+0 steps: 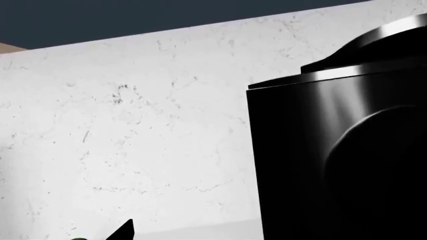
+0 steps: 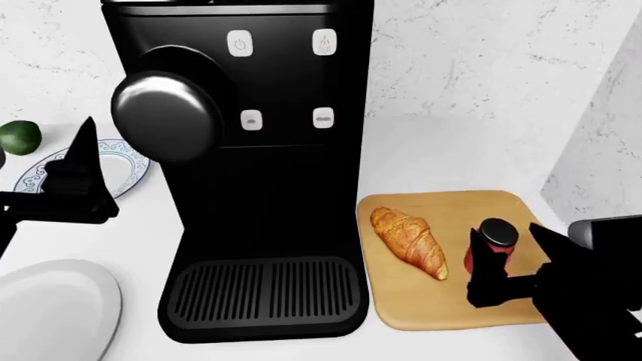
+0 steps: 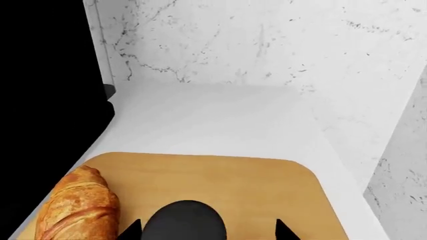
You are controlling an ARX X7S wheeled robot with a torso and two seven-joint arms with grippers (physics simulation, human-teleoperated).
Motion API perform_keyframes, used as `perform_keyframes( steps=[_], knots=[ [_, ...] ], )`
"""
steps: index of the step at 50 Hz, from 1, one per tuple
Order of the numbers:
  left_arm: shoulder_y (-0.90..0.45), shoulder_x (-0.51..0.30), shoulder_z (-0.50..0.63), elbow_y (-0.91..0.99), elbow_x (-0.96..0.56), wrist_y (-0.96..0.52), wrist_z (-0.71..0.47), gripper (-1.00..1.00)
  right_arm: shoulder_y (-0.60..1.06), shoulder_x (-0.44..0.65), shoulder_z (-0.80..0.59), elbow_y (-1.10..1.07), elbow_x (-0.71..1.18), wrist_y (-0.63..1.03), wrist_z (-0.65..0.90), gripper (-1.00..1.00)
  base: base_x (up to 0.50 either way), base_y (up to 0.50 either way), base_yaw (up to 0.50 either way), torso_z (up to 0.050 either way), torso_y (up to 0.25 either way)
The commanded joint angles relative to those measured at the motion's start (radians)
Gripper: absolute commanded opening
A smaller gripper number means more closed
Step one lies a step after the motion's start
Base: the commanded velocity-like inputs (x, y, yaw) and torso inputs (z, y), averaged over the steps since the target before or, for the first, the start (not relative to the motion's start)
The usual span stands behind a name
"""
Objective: From the different types of pastries on the counter, select a croissant and place it on the cutting board. Then retrieve a jar of jam from the cabinet and place it alongside the croissant on the cutting board.
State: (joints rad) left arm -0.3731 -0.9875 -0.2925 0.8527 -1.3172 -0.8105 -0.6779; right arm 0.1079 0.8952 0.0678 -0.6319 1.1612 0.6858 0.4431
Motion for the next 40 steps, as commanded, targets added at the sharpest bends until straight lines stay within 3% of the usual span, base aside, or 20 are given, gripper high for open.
perform_keyframes(
  steps=[1, 12, 27, 32, 40],
  knots=[
    [-0.009, -0.006, 0.002, 0.0, -0.01, 0.0, -0.007, 1.0, -0.002, 0.008, 0.008, -0.007, 0.002, 0.0, -0.002, 1.0, 0.0, 0.0, 0.0, 0.0, 0.0],
    [-0.019, -0.012, 0.003, 0.003, -0.024, 0.0, -0.016, 1.0, 0.045, 0.053, 0.044, -0.035, 0.082, 0.028, 0.035, 1.0, 0.0, 0.0, 0.0, 0.0, 0.0],
    [0.034, -0.005, -0.024, 0.016, 0.002, 0.01, -0.001, 1.0, 0.341, 0.256, 0.136, -0.08, 0.425, 0.084, 0.186, 1.0, 0.0, 0.0, 0.0, 0.0, 0.0],
    [0.054, -0.001, -0.04, 0.022, 0.008, 0.015, 0.0, 1.0, 0.35, 0.31, 0.217, -0.076, 0.485, 0.081, 0.202, 1.0, 0.0, 0.0, 0.0, 0.0, 0.0],
    [0.072, 0.002, -0.058, 0.053, 0.017, 0.019, -0.023, 1.0, 0.279, 0.337, 0.469, -0.072, 0.559, 0.137, 0.223, 1.0, 0.0, 0.0, 0.0, 0.0, 0.0]
  ],
)
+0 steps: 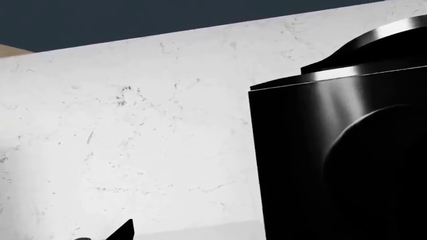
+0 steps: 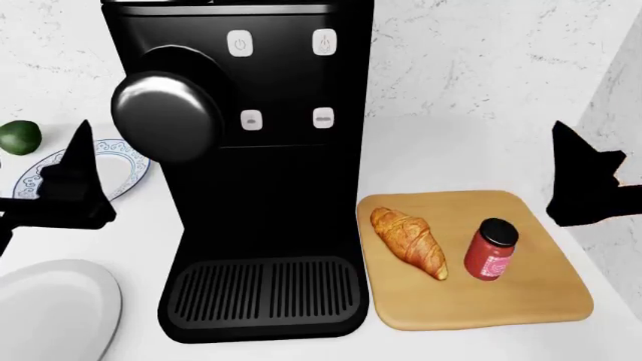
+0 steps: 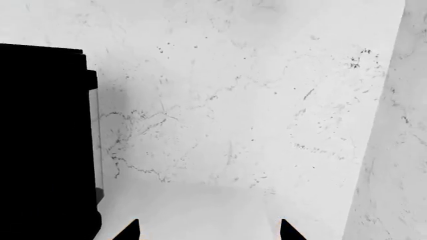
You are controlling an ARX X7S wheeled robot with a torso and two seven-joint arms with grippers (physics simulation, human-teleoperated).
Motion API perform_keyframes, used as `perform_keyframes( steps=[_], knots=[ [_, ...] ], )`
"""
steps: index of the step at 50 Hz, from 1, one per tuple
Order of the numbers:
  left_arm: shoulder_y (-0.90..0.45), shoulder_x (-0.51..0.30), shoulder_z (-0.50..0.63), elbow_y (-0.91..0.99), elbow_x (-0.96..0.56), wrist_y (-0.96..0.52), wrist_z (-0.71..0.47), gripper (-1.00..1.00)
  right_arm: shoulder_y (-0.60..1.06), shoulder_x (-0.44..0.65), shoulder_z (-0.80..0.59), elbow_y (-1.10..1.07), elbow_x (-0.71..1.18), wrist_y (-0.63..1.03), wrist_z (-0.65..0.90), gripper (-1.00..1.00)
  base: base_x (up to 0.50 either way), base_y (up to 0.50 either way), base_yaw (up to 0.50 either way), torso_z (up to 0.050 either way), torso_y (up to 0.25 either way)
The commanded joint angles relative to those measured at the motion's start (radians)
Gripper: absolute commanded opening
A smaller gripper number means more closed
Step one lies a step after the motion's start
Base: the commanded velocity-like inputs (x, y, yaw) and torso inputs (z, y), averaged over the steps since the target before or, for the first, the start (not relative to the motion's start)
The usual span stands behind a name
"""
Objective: From the different types of pastries on the counter, select a croissant and place it on the cutting board. Then retrieve a jar of jam from the cabinet and place it alongside the croissant on the cutting board.
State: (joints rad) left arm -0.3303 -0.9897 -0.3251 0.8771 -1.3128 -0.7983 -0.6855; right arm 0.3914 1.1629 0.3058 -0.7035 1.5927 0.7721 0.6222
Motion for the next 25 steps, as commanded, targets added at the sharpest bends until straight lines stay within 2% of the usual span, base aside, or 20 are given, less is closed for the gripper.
perform_keyframes(
  steps=[1, 8, 25],
  knots=[
    [0.031, 0.005, -0.03, 0.034, 0.013, 0.008, -0.019, 1.0, -0.01, 0.072, 0.265, 0.002, 0.139, 0.063, 0.047, 1.0, 0.0, 0.0, 0.0, 0.0, 0.0],
    [0.065, 0.012, -0.108, 0.067, 0.018, 0.023, -0.077, 1.0, -0.014, 0.095, 0.43, 0.027, 0.2, 0.134, 0.077, 1.0, 0.0, 0.0, 0.0, 0.0, 0.0],
    [0.139, 0.066, -0.349, 0.128, 0.067, 0.086, -0.143, 1.0, 0.052, 0.155, 0.663, 0.069, 0.264, 0.226, 0.172, 1.0, 0.0, 0.0, 0.0, 0.0, 0.0]
  ],
)
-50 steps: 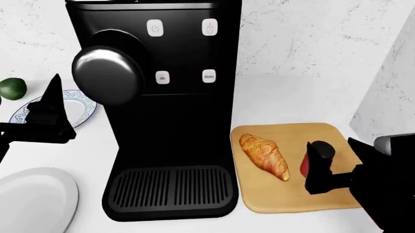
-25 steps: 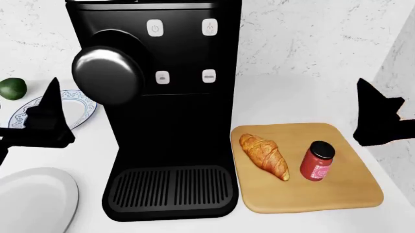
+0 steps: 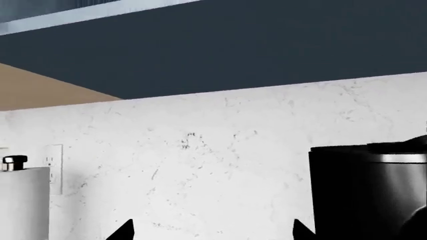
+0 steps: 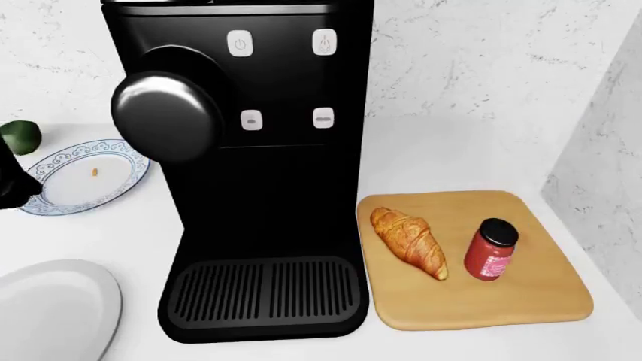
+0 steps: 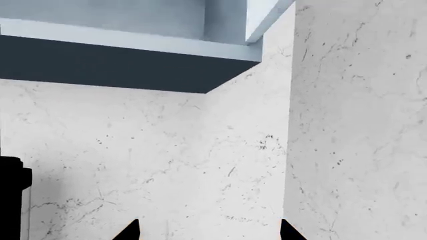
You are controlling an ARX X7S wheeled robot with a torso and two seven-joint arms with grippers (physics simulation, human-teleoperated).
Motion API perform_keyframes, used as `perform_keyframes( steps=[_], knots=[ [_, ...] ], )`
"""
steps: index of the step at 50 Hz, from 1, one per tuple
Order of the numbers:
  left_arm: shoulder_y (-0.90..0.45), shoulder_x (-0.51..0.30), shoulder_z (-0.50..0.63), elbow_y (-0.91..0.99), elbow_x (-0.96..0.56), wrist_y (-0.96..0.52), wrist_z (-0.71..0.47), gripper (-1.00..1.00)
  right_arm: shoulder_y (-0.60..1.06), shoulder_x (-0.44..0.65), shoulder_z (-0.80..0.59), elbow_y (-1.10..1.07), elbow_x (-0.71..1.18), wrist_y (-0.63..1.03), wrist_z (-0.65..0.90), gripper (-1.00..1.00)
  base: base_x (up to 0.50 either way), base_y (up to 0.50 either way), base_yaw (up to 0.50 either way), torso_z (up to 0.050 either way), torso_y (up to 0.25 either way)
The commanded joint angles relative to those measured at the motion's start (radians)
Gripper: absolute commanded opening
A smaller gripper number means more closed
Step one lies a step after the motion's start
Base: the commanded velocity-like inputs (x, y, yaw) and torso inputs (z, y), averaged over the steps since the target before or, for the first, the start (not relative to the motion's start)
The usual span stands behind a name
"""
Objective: From the different types of pastries on the counter, select a croissant and place it on the cutting board. Then retrieve a jar of jam from the cabinet and place it alongside the croissant on the cutting board.
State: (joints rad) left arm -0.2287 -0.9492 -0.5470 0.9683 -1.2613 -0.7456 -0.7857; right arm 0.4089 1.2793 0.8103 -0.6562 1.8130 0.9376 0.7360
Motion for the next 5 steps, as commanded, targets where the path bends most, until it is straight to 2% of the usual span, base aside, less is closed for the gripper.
perform_keyframes(
  steps=[1, 5],
  knots=[
    [0.039, 0.026, -0.133, 0.039, 0.014, 0.035, -0.044, 1.0, 0.039, 0.041, 0.167, 0.023, 0.044, 0.065, 0.061, 1.0, 0.0, 0.0, 0.0, 0.0, 0.0],
    [0.04, 0.024, -0.151, 0.05, 0.015, 0.044, -0.051, 1.0, 0.068, 0.06, 0.205, 0.029, 0.034, 0.058, 0.07, 1.0, 0.0, 0.0, 0.0, 0.0, 0.0]
  ],
)
